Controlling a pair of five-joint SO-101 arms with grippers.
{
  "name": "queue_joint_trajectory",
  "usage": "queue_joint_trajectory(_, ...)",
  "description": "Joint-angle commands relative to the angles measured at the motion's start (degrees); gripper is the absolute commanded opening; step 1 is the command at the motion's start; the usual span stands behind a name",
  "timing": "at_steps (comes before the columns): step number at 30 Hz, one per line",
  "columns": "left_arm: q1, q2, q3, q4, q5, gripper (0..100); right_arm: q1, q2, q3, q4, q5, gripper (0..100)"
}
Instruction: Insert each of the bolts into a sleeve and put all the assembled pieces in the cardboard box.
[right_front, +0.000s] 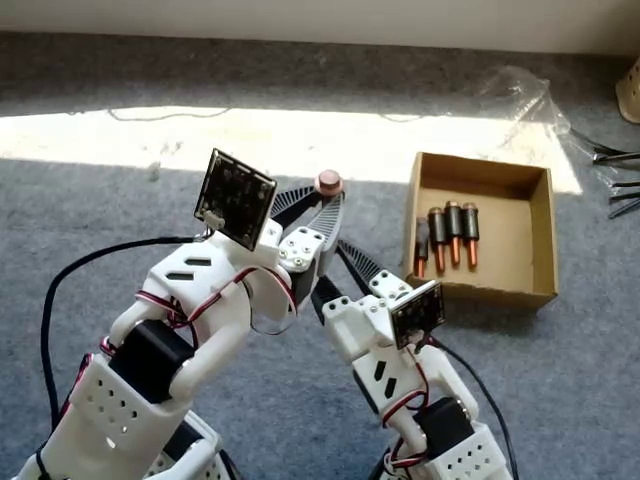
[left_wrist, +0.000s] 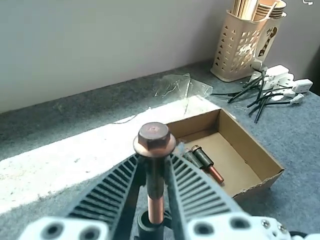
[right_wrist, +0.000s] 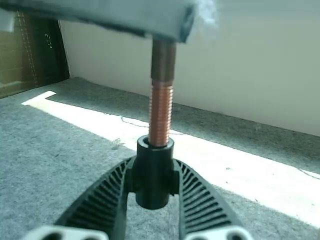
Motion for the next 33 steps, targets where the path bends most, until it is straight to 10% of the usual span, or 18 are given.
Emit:
queue_joint_trajectory(1, 0.0, 0.0, -0.8, 0.1, 0.0, 3, 0.7, -0.7, 7.9, 0.0, -0.2, 0.4)
queue_joint_trajectory(33, -1.5, 0.0, 3.3, 7.6, 0.4, 3, 0.8, -0.7, 7.9, 0.0, -0.2, 0.4)
